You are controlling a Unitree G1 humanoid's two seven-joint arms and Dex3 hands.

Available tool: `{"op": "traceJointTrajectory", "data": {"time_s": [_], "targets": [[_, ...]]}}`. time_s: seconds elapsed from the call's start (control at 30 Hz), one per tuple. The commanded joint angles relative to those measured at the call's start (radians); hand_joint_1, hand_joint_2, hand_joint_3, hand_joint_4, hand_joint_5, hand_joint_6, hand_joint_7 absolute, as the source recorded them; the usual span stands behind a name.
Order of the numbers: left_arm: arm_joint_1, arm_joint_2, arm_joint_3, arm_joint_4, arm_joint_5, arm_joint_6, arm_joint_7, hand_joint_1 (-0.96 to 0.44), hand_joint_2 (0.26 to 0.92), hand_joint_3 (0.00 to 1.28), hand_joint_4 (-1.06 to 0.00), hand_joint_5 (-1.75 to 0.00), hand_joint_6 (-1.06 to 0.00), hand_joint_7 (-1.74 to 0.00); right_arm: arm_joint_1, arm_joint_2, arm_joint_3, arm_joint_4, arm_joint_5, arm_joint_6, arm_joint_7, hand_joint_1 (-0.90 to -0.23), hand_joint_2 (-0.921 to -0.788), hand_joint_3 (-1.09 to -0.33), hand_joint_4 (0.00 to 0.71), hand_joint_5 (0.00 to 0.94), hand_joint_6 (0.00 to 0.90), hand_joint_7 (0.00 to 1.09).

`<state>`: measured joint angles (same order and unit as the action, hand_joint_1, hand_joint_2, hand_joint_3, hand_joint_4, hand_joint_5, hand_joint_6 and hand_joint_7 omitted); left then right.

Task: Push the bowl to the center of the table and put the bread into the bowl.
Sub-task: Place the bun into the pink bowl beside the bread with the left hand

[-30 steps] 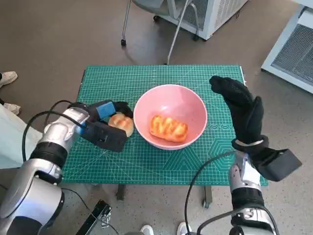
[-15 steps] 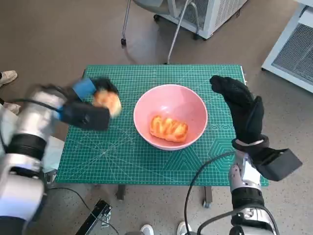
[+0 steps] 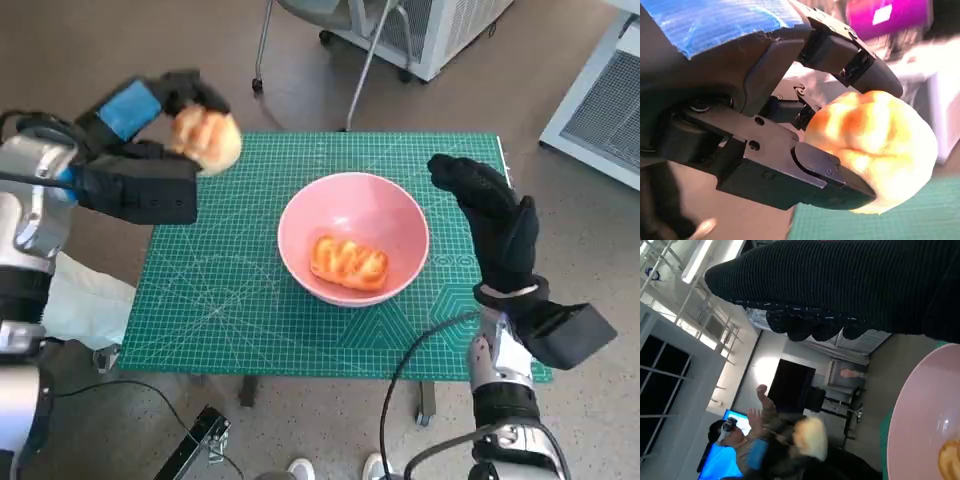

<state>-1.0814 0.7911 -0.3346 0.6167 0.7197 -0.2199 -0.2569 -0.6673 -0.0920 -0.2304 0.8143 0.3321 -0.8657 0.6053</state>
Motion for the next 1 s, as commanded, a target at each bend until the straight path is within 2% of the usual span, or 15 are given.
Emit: {"op": "traceJointTrajectory", "data": {"time_s": [0.03,0.27,0.4,0.63,0.77,0.8,0.83,0.87,0.9,0.97,1.0], "targets": [[0.049,-0.013,0.028,-0.155,-0.026,0.005,-0.021,0.0,0.92,0.08,-0.64,-1.18,-0.66,-1.18,0.004,0.0,0.004,0.015,0.002,0.018,0.001,-0.592,-0.921,-0.742,0.365,0.005,0.033,0.8],[0.061,-0.061,0.002,-0.202,-0.004,-0.061,0.016,0.0,0.92,0.07,-0.62,-1.15,-0.69,-1.18,0.0,-0.001,0.005,0.013,0.002,0.026,0.001,-0.588,-0.921,-0.744,0.365,0.004,0.03,0.8],[0.055,-0.102,-0.034,-0.168,0.026,-0.126,0.068,0.0,0.92,0.05,-0.63,-1.13,-0.72,-1.16,0.001,-0.002,0.006,0.011,0.0,0.026,0.0,-0.587,-0.921,-0.745,0.365,0.004,0.029,0.81],[0.041,-0.184,-0.127,-0.086,0.13,-0.172,0.147,0.0,0.92,0.05,-0.65,-1.12,-0.72,-1.16,0.006,-0.001,0.007,0.003,-0.002,0.026,-0.002,-0.585,-0.921,-0.745,0.365,0.004,0.028,0.81],[0.032,-0.224,-0.167,-0.032,0.168,-0.178,0.165,0.0,0.92,0.07,-0.63,-1.11,-0.68,-1.24,0.013,-0.001,0.007,0.001,-0.003,0.021,-0.004,-0.586,-0.921,-0.744,0.366,0.005,0.028,0.81],[0.031,-0.233,-0.172,-0.019,0.169,-0.18,0.164,0.0,0.872,0.18,-0.61,-1.15,-0.65,-1.29,0.015,0.0,0.006,0.0,-0.002,0.02,-0.004,-0.587,-0.921,-0.743,0.366,0.005,0.028,0.81],[0.03,-0.244,-0.177,-0.006,0.169,-0.181,0.161,0.0,0.77,0.41,-0.56,-1.26,-0.61,-1.38,0.017,0.0,0.006,-0.001,-0.001,0.019,-0.003,-0.59,-0.921,-0.742,0.367,0.005,0.029,0.81],[0.029,-0.25,-0.181,0.005,0.169,-0.184,0.161,0.0,0.691,0.58,-0.52,-1.33,-0.57,-1.46,0.019,0.0,0.006,-0.002,-0.001,0.018,-0.003,-0.591,-0.921,-0.741,0.367,0.005,0.029,0.81],[0.028,-0.257,-0.186,0.015,0.173,-0.184,0.161,0.0,0.639,0.7,-0.5,-1.39,-0.55,-1.51,0.021,-0.001,0.005,-0.003,0.0,0.016,-0.002,-0.592,-0.921,-0.74,0.367,0.005,0.03,0.81],[0.03,-0.268,-0.197,0.034,0.181,-0.185,0.162,0.0,0.582,0.84,-0.47,-1.45,-0.51,-1.61,0.025,-0.002,0.004,-0.003,-0.001,0.012,-0.002,-0.591,-0.921,-0.739,0.368,0.005,0.031,0.81],[0.031,-0.272,-0.202,0.042,0.184,-0.185,0.163,0.0,0.583,0.84,-0.47,-1.43,-0.5,-1.62,0.026,-0.003,0.004,-0.003,-0.002,0.01,-0.003,-0.59,-0.921,-0.738,0.368,0.005,0.032,0.81]]}}
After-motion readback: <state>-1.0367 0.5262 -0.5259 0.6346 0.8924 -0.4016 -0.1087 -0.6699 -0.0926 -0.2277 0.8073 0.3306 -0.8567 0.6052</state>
